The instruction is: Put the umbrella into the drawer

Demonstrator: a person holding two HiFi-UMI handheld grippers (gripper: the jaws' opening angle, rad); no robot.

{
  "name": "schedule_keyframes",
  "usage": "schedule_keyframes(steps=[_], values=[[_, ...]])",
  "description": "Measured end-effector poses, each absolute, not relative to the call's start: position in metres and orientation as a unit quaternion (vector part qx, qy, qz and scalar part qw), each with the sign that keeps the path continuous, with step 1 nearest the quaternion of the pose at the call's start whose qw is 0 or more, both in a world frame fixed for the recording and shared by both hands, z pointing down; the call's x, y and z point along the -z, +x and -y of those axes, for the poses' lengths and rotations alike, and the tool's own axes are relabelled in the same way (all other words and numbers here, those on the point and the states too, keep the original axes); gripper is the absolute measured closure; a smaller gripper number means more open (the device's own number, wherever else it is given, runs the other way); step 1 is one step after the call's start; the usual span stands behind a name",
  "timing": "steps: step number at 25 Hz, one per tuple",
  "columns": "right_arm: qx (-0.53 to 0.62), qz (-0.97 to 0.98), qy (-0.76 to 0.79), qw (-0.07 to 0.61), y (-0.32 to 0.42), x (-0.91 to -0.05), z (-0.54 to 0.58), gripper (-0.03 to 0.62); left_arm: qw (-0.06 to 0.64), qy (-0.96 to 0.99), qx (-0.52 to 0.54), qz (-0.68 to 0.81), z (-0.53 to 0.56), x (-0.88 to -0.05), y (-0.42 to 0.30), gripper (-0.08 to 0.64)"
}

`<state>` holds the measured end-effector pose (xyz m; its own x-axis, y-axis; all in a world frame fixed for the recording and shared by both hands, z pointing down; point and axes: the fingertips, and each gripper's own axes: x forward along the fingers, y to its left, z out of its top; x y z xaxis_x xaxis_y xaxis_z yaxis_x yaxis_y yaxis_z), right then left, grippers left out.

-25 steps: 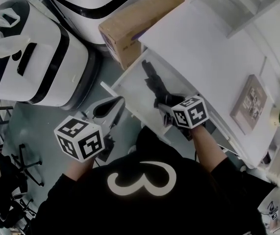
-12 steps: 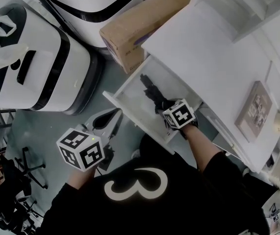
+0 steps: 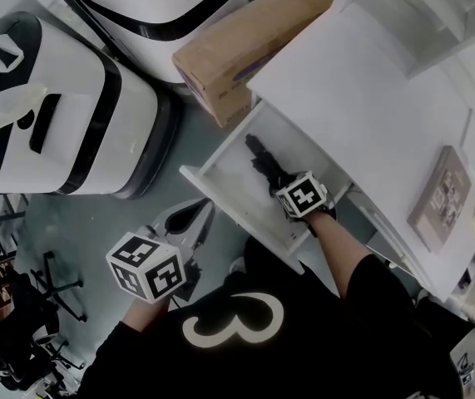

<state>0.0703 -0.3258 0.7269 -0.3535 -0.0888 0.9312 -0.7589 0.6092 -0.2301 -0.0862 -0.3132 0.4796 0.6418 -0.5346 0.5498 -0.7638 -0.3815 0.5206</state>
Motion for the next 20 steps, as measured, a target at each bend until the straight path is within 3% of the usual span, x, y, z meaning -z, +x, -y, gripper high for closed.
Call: schedule_keyframes(steps=[14,20], values=[[-0.356,0.724,0.268,0.527,0.069,-0.760,0.314,0.345,0.392,0.811,-0.150,0.407,0.317,-0.486,-0.092,0.551],[-0.355,0.740,0.293,0.491,0.067,-0.753,0.329,0.298,0.393,0.813,-0.151,0.403,0.316,-0.486,-0.089,0.551]])
